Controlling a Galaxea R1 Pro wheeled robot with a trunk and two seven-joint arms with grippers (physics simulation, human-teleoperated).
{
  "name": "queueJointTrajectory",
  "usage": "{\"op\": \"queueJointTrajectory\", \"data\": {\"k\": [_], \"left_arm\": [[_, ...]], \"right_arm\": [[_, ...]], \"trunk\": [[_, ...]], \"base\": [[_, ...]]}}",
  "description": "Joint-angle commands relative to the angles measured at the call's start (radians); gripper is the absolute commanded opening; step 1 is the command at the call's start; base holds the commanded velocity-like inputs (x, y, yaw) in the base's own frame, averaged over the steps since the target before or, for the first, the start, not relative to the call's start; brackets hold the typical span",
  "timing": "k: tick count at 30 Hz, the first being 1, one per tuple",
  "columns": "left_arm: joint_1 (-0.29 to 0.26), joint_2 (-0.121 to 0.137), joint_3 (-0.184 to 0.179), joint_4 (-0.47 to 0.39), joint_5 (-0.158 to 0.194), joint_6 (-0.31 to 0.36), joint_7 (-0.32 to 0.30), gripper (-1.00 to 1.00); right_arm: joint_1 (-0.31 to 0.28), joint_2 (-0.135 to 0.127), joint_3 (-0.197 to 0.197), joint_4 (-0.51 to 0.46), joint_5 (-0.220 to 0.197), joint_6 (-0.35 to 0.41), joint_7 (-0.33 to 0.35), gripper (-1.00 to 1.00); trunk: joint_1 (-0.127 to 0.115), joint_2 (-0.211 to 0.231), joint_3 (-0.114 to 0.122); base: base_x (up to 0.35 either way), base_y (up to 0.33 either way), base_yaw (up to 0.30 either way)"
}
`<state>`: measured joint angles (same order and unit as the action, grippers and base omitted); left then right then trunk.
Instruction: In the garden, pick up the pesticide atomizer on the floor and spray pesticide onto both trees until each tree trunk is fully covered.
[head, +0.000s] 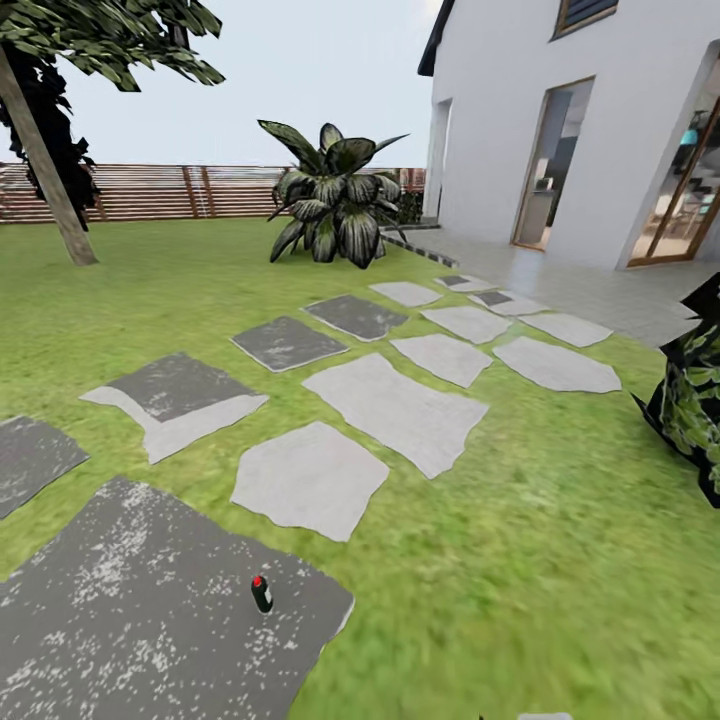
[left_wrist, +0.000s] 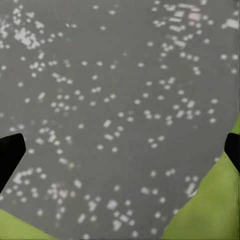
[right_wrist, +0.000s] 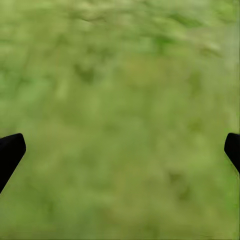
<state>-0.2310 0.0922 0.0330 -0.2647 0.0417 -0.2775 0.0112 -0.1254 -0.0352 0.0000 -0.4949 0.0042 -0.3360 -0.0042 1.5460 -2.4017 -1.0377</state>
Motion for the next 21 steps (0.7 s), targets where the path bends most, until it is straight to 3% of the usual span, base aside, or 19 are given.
{"op": "queueJointTrajectory", "data": {"k": [1, 10, 16, 18, 21], "left_arm": [[-0.001, 0.000, 0.001, 0.001, 0.004, -0.003, 0.000, 1.00], [-0.021, 0.008, 0.005, -0.019, 0.013, 0.006, 0.004, 1.00], [-0.167, 0.016, 0.005, -0.048, 0.015, 0.031, 0.008, 1.00], [-0.243, 0.020, 0.005, -0.051, 0.015, 0.082, 0.009, 1.00], [-0.298, 0.024, 0.006, -0.051, 0.015, 0.129, 0.010, 1.00]], "right_arm": [[0.000, 0.000, 0.000, 0.000, 0.000, -0.003, 0.000, 1.00], [-0.004, 0.000, -0.003, -0.023, -0.001, -0.002, 0.000, 1.00], [-0.095, 0.004, -0.001, -0.127, -0.001, 0.002, 0.000, 1.00], [-0.170, 0.005, 0.000, -0.149, 0.000, 0.006, 0.001, 1.00], [-0.239, 0.005, 0.000, -0.155, 0.000, 0.008, 0.001, 1.00]], "trunk": [[0.000, 0.000, -0.001], [0.000, 0.000, -0.001], [0.000, 0.000, -0.001], [0.000, 0.000, -0.001], [0.000, 0.000, -0.001]], "base": [[0.284, -0.165, 0.083], [0.176, -0.103, 0.022], [0.013, -0.008, 0.001], [0.002, -0.001, 0.000], [0.000, 0.000, 0.000]]}}
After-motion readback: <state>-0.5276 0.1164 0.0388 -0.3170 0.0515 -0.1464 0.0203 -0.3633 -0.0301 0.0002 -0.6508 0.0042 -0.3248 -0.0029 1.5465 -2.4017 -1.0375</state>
